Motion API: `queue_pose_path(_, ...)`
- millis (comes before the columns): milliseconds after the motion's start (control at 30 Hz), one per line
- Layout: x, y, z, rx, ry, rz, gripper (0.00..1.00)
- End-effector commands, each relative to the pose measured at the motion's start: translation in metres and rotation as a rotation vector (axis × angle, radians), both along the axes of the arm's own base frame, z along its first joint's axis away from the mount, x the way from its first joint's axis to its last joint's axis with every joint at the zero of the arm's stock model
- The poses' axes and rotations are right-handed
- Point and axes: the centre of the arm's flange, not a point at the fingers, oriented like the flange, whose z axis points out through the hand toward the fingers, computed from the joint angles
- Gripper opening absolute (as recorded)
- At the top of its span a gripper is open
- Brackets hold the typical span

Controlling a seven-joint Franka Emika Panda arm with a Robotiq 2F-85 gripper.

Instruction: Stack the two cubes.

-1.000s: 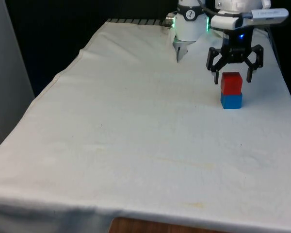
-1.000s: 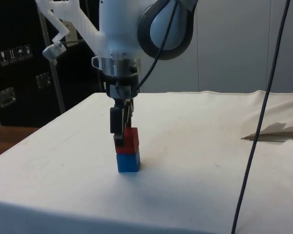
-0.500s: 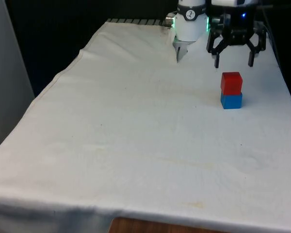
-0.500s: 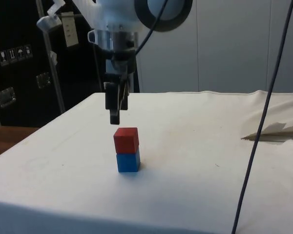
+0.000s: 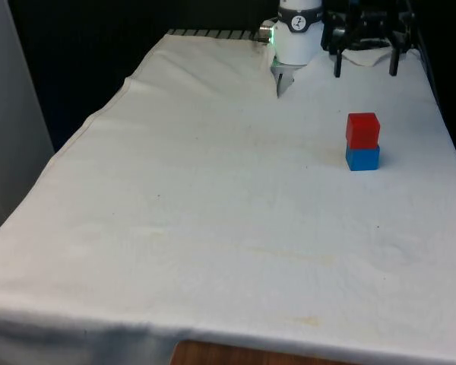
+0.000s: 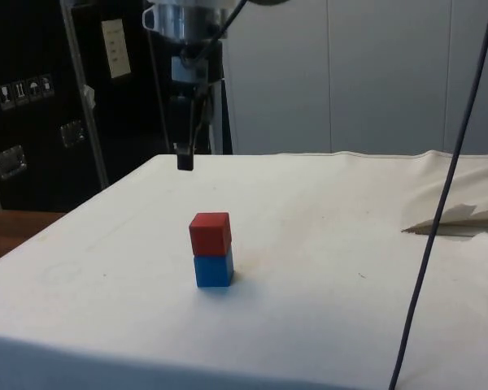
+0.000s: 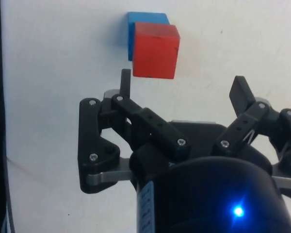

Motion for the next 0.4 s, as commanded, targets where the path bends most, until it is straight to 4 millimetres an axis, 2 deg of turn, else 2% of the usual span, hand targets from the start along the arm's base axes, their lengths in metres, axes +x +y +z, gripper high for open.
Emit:
queue_pose_path(0,0.001,-0.001,0.003,0.009,0.005,-0.002,1.00)
queue_pose_path(233,0.006,-0.015,0.014,0.006,-0.005,-0.013,1.00)
queue_pose_path(367,0.008,-0.016,0.015,-0.002,-0.013,-0.015,1.00)
